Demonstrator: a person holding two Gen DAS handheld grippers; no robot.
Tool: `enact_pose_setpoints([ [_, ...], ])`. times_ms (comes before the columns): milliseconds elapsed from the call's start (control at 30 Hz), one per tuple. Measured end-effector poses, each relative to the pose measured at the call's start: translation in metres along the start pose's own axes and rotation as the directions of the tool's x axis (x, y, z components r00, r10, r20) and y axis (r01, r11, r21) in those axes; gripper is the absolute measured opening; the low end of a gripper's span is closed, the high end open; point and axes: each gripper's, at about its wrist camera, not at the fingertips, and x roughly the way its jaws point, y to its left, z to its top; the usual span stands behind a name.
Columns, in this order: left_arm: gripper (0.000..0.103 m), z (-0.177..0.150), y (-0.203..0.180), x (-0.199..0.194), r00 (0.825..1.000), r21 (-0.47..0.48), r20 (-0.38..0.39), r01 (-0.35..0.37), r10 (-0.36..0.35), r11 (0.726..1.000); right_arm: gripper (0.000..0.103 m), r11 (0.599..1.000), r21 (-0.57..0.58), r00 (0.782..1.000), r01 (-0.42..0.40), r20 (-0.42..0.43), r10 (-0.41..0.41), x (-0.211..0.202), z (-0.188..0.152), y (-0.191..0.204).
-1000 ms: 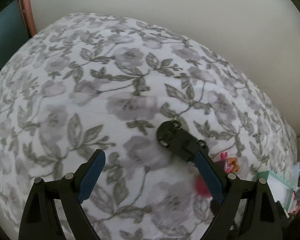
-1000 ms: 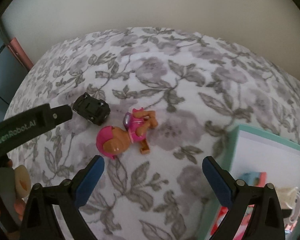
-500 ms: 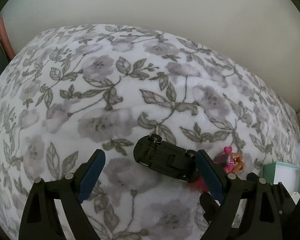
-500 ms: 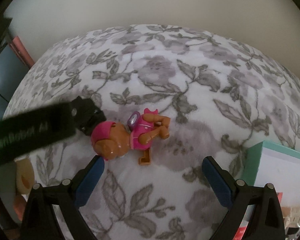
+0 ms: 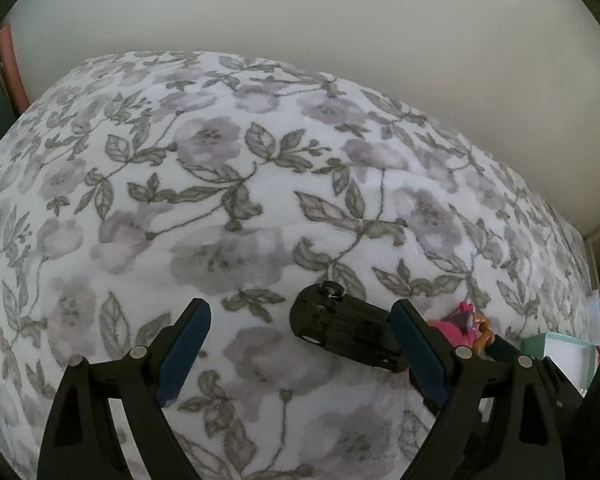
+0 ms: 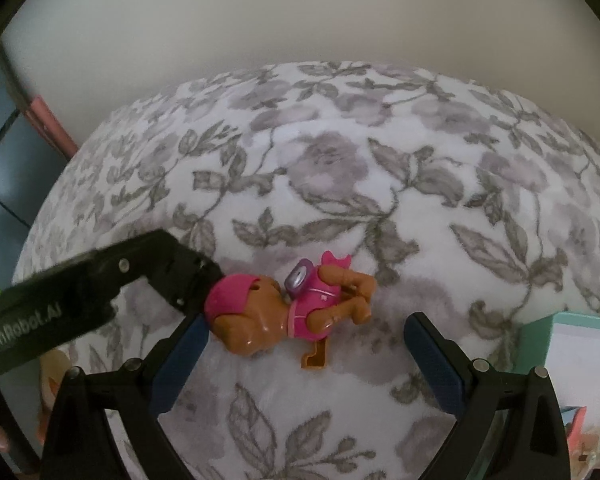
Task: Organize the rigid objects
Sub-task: 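Close the left tool on the black toy car while the right tool grasps the pink doll figure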
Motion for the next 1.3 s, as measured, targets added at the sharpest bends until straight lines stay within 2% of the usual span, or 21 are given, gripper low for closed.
enact_pose_setpoints([
  [300,0.092,-0.002,-0.012,0.005,0.999,0.033,-0.006,0.036,-0.036,0.999,0.078,1.000,0.022,1.000,0.004,0.019,-0.005,-0.005,0.002,-0.008],
  [467,0.092,-0.003,-0.021,0.008,0.999,0.069,-0.011,0.045,-0.044,0.997,0.078,0.999,0.014,0.999,0.033,0.026,-0.033,-0.010,0.001,-0.014],
  [567,0.092,-0.003,-0.026,0.012,0.999,0.090,-0.013,0.038,-0.037,0.995,0.078,0.997,-0.002,0.997,0.076,0.033,-0.076,-0.014,-0.001,-0.017],
  [667,0.092,-0.005,-0.029,0.017,0.999,0.112,-0.022,0.034,-0.032,0.993,0.078,0.998,0.039,0.998,0.050,0.023,-0.051,-0.014,-0.002,-0.027],
  [967,0.091,-0.008,-0.027,0.018,0.999,0.129,-0.022,0.043,-0.040,0.991,0.078,0.998,0.015,0.998,0.063,0.023,-0.064,-0.015,-0.004,-0.027],
  [1033,0.088,-0.008,-0.027,0.019,0.998,0.129,-0.028,0.051,-0.048,0.990,0.078,0.998,0.012,0.998,0.065,0.020,-0.065,-0.016,-0.004,-0.027],
  [1100,0.077,-0.009,-0.028,0.020,0.998,0.135,-0.034,0.053,-0.049,0.989,0.078,0.998,0.005,0.997,0.070,0.018,-0.070,-0.016,-0.005,-0.026],
  [1300,0.077,-0.009,-0.028,0.019,0.998,0.127,-0.039,0.059,-0.054,0.990,0.077,0.996,0.000,0.996,0.084,0.016,-0.084,-0.017,-0.007,-0.027],
])
